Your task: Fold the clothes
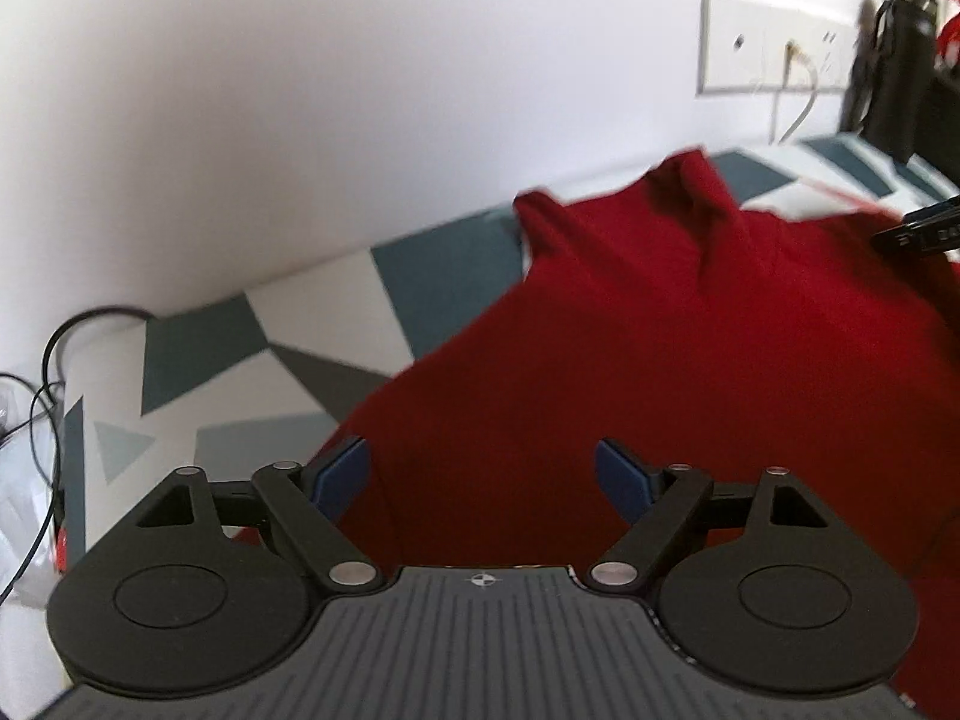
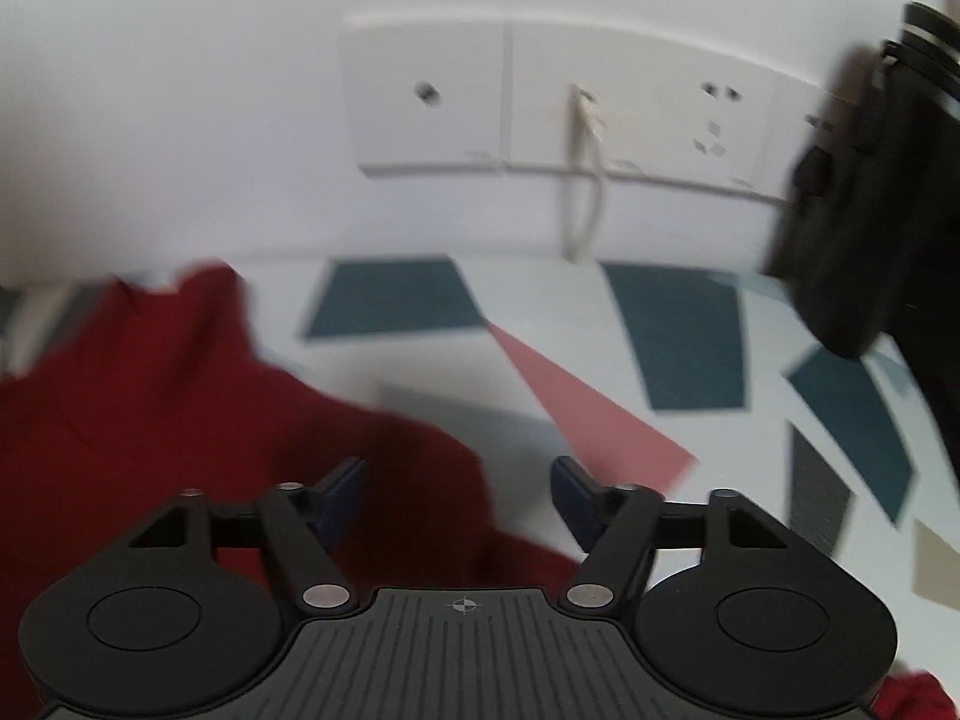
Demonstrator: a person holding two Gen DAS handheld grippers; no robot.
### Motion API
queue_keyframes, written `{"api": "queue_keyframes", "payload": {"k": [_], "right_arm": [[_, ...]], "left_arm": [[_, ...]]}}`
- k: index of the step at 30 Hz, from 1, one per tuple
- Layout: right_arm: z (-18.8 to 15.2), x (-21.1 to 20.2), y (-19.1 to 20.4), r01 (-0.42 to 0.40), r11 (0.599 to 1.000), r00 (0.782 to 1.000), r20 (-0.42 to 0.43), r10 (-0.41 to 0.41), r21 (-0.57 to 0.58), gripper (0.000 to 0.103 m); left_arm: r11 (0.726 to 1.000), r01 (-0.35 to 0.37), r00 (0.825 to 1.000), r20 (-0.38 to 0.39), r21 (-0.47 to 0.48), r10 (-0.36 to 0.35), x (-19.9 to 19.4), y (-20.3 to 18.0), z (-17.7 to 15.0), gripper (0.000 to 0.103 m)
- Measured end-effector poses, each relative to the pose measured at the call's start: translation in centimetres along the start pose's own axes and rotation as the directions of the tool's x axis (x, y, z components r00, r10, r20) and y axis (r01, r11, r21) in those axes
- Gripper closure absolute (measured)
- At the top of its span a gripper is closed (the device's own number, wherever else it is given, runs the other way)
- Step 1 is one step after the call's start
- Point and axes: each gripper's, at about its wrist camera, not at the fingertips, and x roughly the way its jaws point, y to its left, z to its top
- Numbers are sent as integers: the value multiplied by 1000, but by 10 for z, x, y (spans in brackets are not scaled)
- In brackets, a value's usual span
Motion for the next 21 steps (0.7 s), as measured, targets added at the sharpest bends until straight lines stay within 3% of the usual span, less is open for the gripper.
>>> {"api": "queue_keyframes", "payload": {"k": [1, 2, 3, 5, 8, 10, 11, 12, 14, 17, 21], "right_arm": [[-4, 2, -1, 11, 1000, 1000, -3, -11, -11, 48], [-7, 5, -1, 18, 1000, 1000, -4, -18, -21, 77], [-8, 7, -2, -5, 1000, 1000, 14, 5, -15, 87], [-8, 7, -1, 14, 1000, 999, 35, -14, -4, 89], [-3, 11, -8, 42, 998, 997, 56, -44, 44, 88], [3, 13, -13, 43, 996, 997, 57, -48, 78, 80], [6, 13, -14, 40, 995, 998, 48, -44, 94, 71], [11, 13, -14, 18, 994, 999, 44, -23, 109, 71], [23, 8, -6, -59, 995, 996, 75, 53, 80, 69], [41, 5, 10, -178, 983, 979, 108, 173, 33, 53], [66, 17, 38, -338, 941, 937, 95, 336, 1, 53]], "left_arm": [[1000, -13, 1000, -12, 4, 13, 2, -2, -1, 19], [1000, -27, 999, -23, 8, 27, 4, -3, -2, 18], [999, -40, 999, -35, 12, 40, 7, -5, -3, 18], [998, -59, 997, -46, 24, 60, 11, -5, -5, 17], [998, -64, 997, -35, 21, 65, 15, -4, -6, 12], [998, -56, 998, -34, 26, 57, 15, -3, -3, 11], [998, -52, 998, -33, 29, 53, 14, -2, -2, 11], [998, -48, 998, -32, 31, 49, 14, -1, -1, 11], [998, -46, 999, -21, 48, 47, 15, -1, 5, 11], [994, -57, 998, 9, 93, 57, 18, -4, 20, 6], [993, 29, 1000, -4, 115, -28, 30, -13, 49, 5]]}}
